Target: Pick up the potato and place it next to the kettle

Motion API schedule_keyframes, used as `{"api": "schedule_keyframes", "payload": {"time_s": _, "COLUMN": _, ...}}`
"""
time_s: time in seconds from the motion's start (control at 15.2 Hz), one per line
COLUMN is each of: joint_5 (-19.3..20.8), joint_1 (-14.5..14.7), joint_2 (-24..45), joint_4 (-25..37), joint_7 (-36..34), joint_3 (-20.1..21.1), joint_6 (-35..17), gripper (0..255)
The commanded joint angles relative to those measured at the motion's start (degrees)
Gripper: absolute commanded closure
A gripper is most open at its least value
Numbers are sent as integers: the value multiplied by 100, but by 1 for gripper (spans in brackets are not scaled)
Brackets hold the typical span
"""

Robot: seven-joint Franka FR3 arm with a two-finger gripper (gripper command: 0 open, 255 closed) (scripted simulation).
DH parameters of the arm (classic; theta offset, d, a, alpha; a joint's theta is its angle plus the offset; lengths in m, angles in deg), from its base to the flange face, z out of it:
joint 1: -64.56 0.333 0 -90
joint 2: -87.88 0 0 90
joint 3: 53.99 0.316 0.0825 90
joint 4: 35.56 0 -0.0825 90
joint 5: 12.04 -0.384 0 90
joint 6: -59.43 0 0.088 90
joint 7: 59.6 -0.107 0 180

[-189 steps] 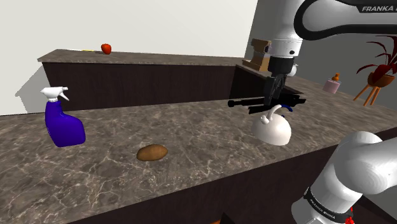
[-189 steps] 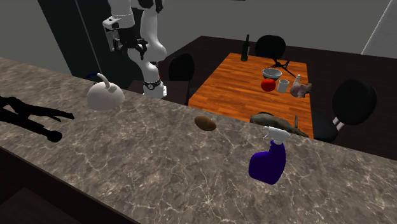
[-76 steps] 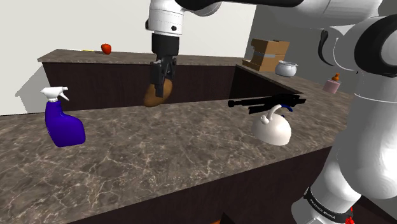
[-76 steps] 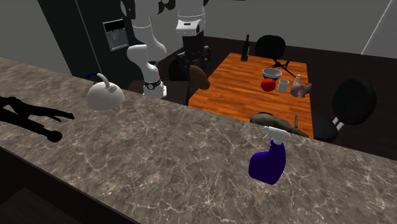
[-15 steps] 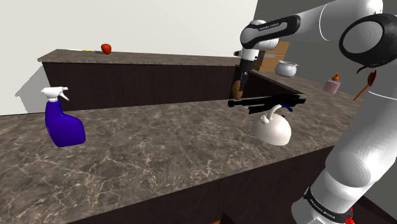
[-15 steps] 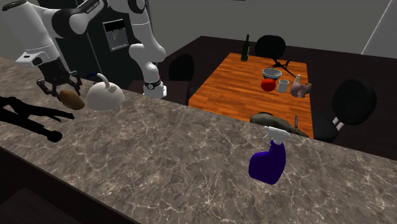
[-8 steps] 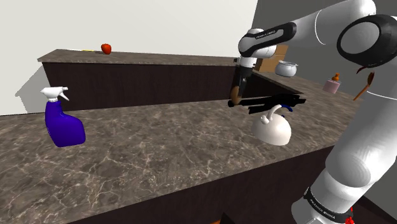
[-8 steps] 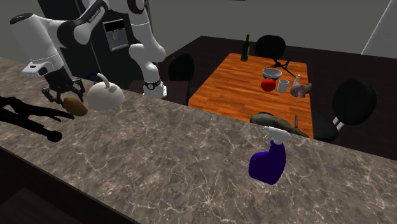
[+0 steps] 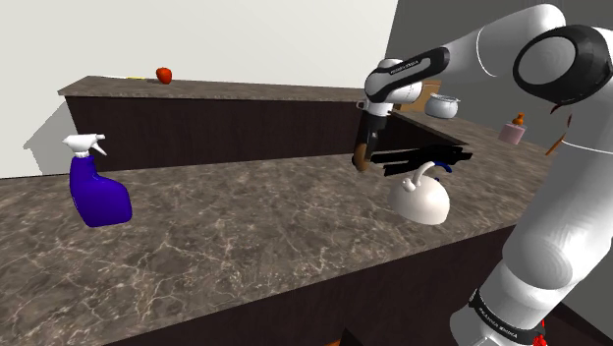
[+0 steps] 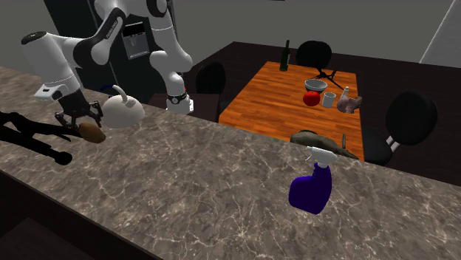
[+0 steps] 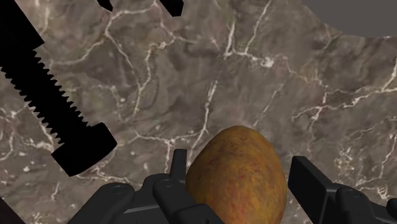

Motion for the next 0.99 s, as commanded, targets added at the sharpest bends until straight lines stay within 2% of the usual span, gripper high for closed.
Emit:
{"api": "schedule_keyframes", "payload": {"time_s": 0.0, "joint_5": -12, "joint_1": -2, "joint_2": 66, "joint_4": -76, "joint_7": 13, "joint_3": 1, "joint_6": -144, "gripper": 255}}
{"api": "schedule_keyframes", "payload": {"time_s": 0.59, "joint_5": -76, "joint_1": -8, "joint_2": 386, "joint_4": -418, "joint_7": 76, "joint_3": 14, "joint_6": -803, "gripper": 255}}
{"api": "schedule_keyframes", "payload": {"time_s": 0.92, "joint_5": -76, "joint_1": -8, "joint_2": 386, "joint_4": -418, "joint_7": 76, "joint_3": 14, "joint_6": -803, "gripper": 255}}
